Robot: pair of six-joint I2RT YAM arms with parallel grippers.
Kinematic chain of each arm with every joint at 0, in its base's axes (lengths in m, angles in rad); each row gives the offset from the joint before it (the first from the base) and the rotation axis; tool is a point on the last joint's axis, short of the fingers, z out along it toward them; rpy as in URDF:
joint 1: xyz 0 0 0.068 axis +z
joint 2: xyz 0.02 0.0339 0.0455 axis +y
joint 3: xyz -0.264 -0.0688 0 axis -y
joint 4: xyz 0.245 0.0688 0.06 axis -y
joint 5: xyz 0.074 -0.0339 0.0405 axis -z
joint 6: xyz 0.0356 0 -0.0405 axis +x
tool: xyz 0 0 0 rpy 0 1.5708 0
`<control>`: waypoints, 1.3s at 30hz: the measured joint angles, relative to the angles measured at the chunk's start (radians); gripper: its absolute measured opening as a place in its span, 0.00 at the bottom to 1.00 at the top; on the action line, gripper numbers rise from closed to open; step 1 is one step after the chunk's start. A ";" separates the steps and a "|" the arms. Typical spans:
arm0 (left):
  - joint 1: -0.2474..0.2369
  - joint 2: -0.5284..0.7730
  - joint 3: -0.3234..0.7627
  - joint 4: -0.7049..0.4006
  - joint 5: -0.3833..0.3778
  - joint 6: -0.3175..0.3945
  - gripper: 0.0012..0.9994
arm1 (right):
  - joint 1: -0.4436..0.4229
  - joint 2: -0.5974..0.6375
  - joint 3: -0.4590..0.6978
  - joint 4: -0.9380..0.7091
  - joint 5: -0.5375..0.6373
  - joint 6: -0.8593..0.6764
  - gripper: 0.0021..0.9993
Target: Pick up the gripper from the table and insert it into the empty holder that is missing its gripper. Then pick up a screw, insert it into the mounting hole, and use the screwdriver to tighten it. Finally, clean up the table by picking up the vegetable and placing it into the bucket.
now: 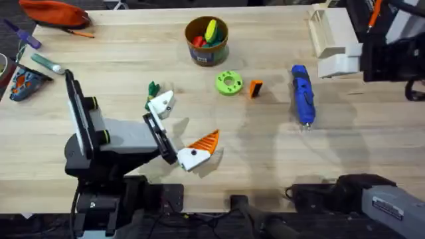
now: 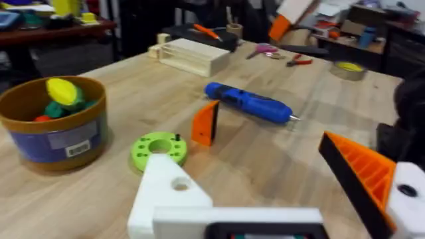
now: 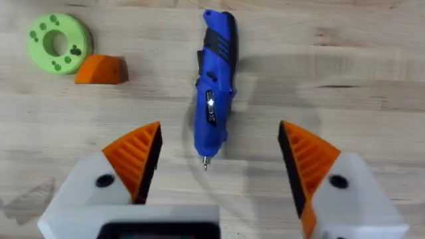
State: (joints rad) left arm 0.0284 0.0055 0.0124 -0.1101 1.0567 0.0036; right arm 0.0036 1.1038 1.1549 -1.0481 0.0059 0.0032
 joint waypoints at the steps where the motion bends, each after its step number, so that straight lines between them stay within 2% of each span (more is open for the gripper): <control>1: 0.000 0.000 0.000 -0.002 0.010 0.003 0.99 | 0.000 0.000 0.000 0.000 0.000 0.000 0.99; 7: 0.000 0.000 0.000 -0.009 0.056 0.041 0.99 | 0.000 0.000 0.000 0.000 0.000 0.000 0.99; 13: 0.000 0.000 0.000 -0.018 0.108 0.050 0.99 | 0.000 0.000 0.000 0.000 0.000 0.000 0.99; 39: 0.000 0.000 0.000 -0.021 0.128 0.054 0.99 | 0.000 0.000 0.000 0.000 0.000 0.000 0.99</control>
State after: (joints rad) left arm 0.0288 0.0051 0.0124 -0.1307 1.1843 0.0574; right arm 0.0036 1.1038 1.1549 -1.0484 0.0059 0.0032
